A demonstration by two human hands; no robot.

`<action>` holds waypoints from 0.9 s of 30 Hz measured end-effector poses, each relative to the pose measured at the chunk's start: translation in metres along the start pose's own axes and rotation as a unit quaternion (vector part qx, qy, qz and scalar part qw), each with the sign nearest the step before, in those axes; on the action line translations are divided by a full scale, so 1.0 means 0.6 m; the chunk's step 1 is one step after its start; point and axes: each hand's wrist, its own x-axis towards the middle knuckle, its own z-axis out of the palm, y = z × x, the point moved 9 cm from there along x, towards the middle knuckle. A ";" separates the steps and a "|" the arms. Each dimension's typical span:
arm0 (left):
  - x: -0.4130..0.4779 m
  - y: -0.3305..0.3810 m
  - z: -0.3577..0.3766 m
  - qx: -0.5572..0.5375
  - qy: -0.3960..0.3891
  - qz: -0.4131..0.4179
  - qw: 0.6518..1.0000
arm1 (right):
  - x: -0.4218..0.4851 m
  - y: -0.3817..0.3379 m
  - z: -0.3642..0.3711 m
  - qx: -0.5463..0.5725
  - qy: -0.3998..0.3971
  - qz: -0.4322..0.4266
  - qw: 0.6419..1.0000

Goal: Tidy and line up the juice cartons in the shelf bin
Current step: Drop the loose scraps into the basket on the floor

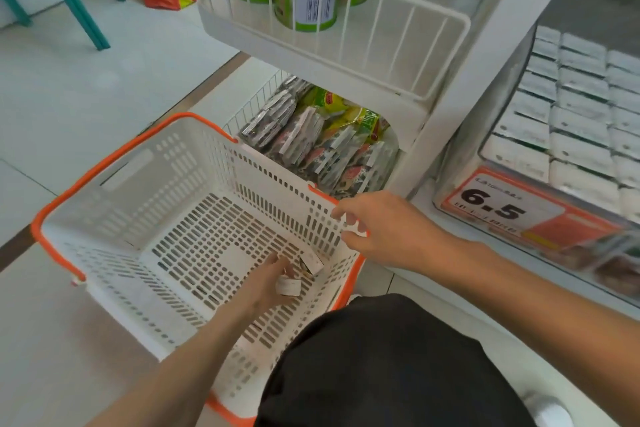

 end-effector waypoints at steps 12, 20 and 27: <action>-0.039 0.239 -0.342 -0.075 0.165 0.065 0.981 | -0.070 -0.051 -0.115 0.037 0.065 -0.036 0.997; -0.180 0.673 -0.521 -0.142 0.225 0.344 0.900 | -0.253 0.019 -0.280 0.173 0.187 -0.037 0.966; -0.188 0.862 -0.354 0.080 0.044 0.404 0.910 | -0.416 0.183 -0.321 0.174 0.272 0.048 0.945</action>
